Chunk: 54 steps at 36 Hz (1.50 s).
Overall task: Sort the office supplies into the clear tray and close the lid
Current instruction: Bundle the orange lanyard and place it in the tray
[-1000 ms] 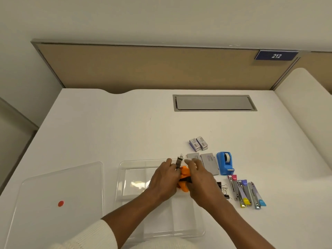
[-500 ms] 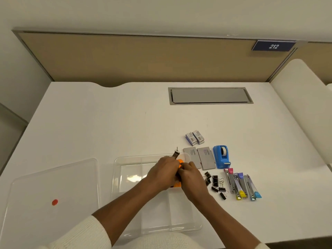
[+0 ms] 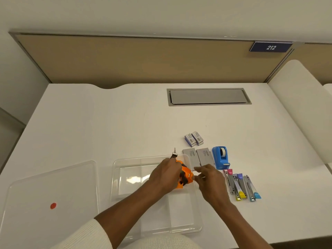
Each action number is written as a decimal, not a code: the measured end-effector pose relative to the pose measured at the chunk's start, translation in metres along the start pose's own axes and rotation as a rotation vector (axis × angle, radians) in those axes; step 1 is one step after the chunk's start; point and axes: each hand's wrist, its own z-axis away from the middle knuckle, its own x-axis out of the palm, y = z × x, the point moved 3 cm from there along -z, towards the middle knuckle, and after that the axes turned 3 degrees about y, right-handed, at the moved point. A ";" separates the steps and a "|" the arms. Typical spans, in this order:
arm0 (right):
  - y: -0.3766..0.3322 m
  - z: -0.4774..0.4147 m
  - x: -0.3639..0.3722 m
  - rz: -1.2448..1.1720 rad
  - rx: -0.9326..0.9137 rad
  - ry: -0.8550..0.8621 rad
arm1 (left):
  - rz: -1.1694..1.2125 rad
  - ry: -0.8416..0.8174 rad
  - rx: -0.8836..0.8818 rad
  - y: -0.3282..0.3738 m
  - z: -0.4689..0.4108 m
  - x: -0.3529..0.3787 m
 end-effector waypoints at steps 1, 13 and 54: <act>-0.001 0.004 0.004 0.014 -0.061 0.014 | -0.003 0.010 0.001 -0.001 0.000 0.000; -0.030 0.008 0.038 0.385 -0.449 0.140 | 0.103 0.148 0.068 -0.001 0.020 0.011; -0.019 -0.032 0.023 0.162 -0.531 0.196 | 0.064 0.135 0.084 -0.004 0.023 0.041</act>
